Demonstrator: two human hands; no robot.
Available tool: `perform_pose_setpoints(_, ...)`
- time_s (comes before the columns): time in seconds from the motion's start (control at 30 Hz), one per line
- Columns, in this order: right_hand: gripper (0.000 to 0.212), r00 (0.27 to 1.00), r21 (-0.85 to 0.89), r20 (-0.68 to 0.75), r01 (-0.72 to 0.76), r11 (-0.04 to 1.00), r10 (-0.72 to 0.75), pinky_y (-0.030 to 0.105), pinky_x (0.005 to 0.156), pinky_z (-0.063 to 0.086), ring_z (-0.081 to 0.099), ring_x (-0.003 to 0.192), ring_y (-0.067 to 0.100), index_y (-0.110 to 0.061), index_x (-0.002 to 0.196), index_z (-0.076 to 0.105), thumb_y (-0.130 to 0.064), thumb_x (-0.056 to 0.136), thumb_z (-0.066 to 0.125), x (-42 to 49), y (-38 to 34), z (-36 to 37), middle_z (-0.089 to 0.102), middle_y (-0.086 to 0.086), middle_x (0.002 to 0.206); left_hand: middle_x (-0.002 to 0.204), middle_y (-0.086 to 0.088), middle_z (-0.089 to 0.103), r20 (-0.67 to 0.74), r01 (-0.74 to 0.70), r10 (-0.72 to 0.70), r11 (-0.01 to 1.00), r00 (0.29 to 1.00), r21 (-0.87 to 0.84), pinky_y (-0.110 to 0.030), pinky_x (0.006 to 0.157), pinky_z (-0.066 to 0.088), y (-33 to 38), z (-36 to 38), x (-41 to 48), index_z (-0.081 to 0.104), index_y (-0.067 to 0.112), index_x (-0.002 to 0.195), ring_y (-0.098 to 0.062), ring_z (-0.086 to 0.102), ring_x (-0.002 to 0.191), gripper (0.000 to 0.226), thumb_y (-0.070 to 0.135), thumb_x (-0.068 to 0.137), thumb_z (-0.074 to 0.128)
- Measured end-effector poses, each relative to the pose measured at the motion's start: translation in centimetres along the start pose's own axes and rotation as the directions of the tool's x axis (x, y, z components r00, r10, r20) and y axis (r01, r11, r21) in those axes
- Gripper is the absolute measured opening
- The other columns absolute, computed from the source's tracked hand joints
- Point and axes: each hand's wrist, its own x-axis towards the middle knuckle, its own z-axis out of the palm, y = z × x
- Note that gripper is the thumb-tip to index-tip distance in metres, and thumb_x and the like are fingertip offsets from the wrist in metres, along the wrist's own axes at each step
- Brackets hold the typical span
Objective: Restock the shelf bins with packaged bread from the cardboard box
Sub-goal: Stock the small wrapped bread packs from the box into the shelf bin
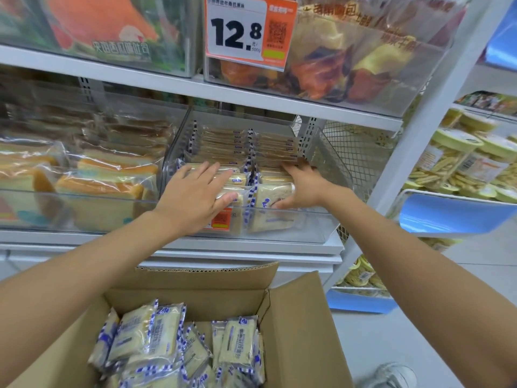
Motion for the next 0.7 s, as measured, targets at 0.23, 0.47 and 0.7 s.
perform_pose_setpoints(0.23,0.124,0.997,0.283,0.073,-0.028,0.959,0.007,0.048,0.121,0.016,0.004,0.15,0.03,-0.031,0.155,0.008,-0.058,0.061,0.084,-1.2,-0.7,-0.9,-0.007,0.006,0.163,0.149,-0.012,0.045,0.0,0.007,-0.007,1.0,1.0,-0.016,-0.047,0.11,0.03,0.0,0.0,-0.1,0.041,0.019,0.147,-0.029,0.041,0.138,0.081,0.062,0.092,-0.001)
perform_pose_setpoints(0.47,0.058,0.997,0.569,-0.067,0.061,0.82,-0.028,0.034,0.109,0.038,0.043,0.135,0.018,-0.017,0.144,0.045,-0.035,0.092,0.064,-1.9,0.1,-2.0,0.044,0.001,0.149,0.148,-0.012,0.046,0.02,-0.001,0.002,0.999,1.0,-0.051,-0.047,0.11,0.031,0.0,-0.5,-0.3,0.041,0.019,0.146,-0.03,0.041,0.138,0.087,0.065,0.091,-0.008)
perform_pose_setpoints(0.7,0.028,0.879,0.264,-0.476,0.161,0.951,-0.017,0.044,0.112,0.03,0.047,0.125,0.017,-0.025,0.119,0.065,-0.021,0.092,0.057,-4.6,-2.5,-1.0,0.06,-0.005,0.127,0.142,-0.004,0.051,-0.071,0.034,-0.057,0.956,0.996,-0.29,-0.042,0.11,0.031,0.7,-2.7,-0.4,0.053,0.022,0.135,-0.022,0.044,0.132,0.053,0.054,0.093,0.05)
